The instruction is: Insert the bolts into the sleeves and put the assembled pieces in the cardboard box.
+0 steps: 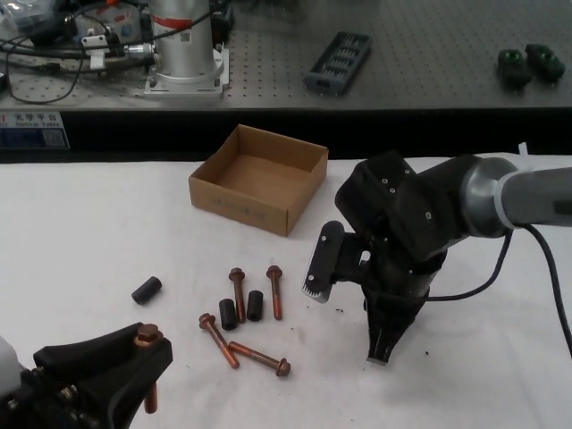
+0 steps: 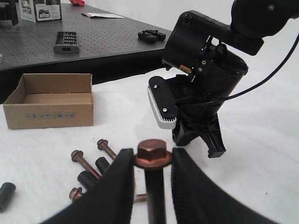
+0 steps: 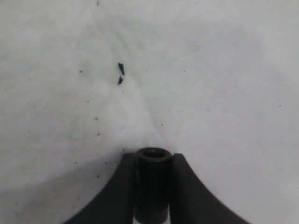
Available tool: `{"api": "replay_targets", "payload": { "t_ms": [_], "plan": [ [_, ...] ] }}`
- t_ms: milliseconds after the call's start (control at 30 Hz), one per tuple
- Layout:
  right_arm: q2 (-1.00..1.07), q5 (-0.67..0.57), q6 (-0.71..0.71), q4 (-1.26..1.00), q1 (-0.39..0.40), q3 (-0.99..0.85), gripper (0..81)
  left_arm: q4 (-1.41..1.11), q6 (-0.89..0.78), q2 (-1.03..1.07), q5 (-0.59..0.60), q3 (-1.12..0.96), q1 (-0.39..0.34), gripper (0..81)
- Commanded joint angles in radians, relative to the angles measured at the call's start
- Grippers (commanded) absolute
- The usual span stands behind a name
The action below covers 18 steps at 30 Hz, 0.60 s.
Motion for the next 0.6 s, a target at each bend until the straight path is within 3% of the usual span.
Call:
{"api": "replay_targets", "payload": {
  "t_ms": [0, 67, 233, 567],
  "plan": [
    [-0.064, -0.068, 0.053, -0.026, 0.012, -0.005, 6.0, -0.013, 0.019, -0.005, -0.027, -0.005, 0.002, 0.6],
    [-0.117, -0.131, 0.107, -0.066, 0.028, 0.005, 6.0, -0.013, 0.019, -0.005, -0.057, -0.005, 0.002, 0.6],
    [-0.268, -0.135, 0.189, -0.232, 0.102, 0.104, 6.0, -0.013, 0.034, -0.005, -0.074, -0.005, 0.002, 0.6],
    [-0.557, -0.186, 0.316, -0.661, 0.264, 0.479, 6.0, -0.013, 0.034, -0.005, -0.074, -0.005, 0.002, 0.6]
  ]
}}
